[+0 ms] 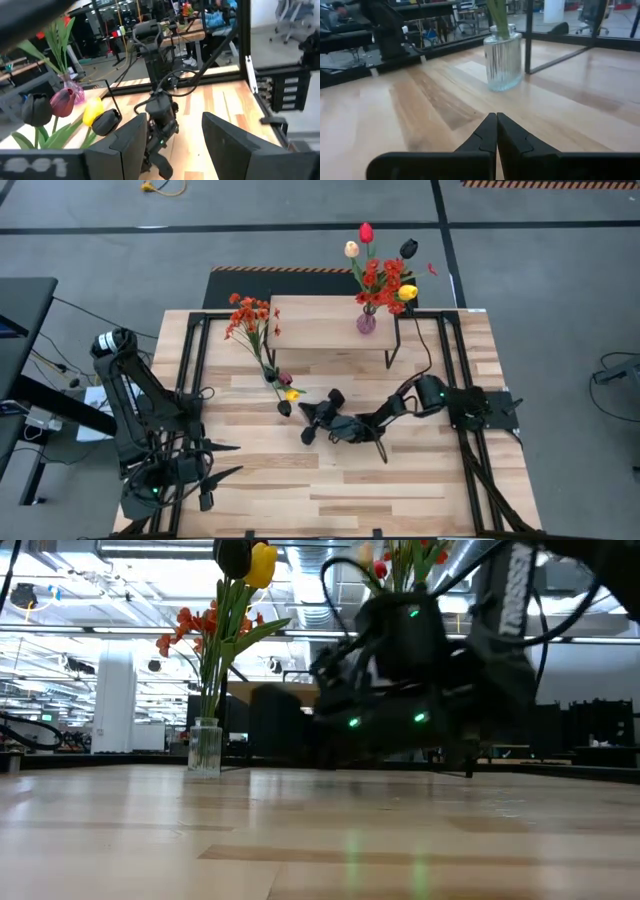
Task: Pick and place flowers into a vace then onto a shelf
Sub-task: Adjust the transparent vase with the flowers on the table
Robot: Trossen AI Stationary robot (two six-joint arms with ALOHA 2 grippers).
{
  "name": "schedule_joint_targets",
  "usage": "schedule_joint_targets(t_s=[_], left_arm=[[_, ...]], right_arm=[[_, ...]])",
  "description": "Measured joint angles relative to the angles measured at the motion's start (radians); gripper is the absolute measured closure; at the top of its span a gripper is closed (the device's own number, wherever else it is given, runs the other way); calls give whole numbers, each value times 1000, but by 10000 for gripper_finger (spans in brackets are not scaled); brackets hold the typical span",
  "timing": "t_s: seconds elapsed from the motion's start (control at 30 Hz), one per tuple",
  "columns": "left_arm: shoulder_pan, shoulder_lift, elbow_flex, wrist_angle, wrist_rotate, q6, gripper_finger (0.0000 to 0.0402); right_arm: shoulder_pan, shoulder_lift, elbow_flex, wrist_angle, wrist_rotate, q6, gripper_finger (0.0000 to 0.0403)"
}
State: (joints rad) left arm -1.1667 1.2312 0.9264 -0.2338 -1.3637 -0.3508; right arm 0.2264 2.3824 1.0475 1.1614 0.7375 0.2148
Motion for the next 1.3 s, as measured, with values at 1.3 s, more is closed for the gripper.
schedule_joint_targets(t_s=[1.3], left_arm=[[1,-7,16,91,17,342,219]], right_arm=[[-119,80,309,-160,-321,-216,403]])
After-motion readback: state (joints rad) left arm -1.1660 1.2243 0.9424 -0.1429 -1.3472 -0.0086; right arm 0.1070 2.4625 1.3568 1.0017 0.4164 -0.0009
